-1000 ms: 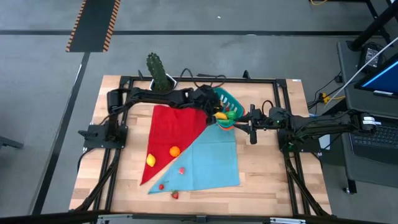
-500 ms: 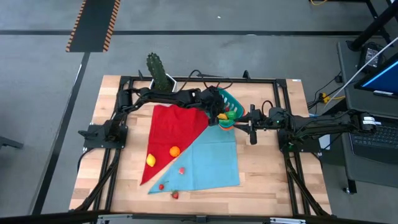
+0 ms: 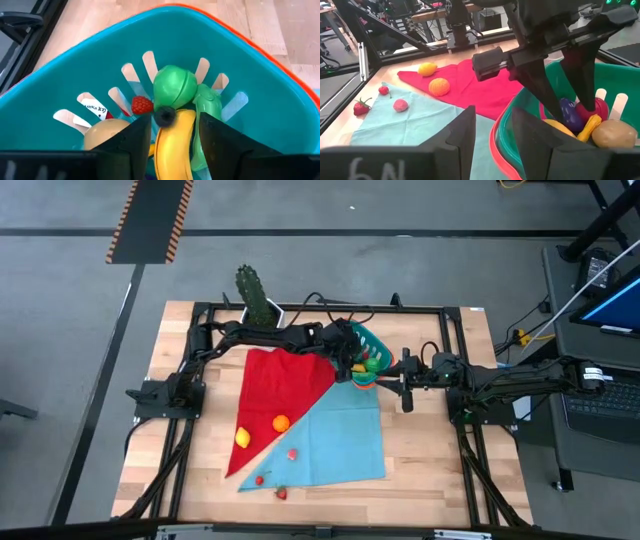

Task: Build produce basket
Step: Put the black berry into the blue basket, then put the orange pumpkin into the blue basket

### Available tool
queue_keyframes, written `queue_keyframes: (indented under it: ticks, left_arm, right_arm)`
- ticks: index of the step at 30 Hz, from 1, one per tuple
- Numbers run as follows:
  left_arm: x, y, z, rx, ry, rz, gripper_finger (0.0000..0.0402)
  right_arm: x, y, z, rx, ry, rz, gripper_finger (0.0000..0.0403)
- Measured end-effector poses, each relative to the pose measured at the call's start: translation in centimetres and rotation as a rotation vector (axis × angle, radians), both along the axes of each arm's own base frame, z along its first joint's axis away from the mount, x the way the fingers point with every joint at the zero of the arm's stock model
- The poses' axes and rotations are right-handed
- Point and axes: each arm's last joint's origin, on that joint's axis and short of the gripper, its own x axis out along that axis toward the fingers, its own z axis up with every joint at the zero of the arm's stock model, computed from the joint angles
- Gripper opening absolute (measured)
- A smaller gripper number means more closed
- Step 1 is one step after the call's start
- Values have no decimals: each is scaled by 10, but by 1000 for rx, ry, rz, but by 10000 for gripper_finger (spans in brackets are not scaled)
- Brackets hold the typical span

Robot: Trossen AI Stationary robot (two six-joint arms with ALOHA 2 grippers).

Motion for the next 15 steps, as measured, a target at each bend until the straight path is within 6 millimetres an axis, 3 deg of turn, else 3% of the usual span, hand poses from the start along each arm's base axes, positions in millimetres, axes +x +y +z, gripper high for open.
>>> queue_keyframes:
  ticks: [7, 15]
  left_arm:
    - [-2, 0, 5, 4, 2, 4, 168]
    - [-20, -4, 47, 39, -24, 18, 152]
  right_arm:
    - [0, 0, -1, 2, 12, 0, 129]
    - [0, 0, -1, -3, 15, 3, 129]
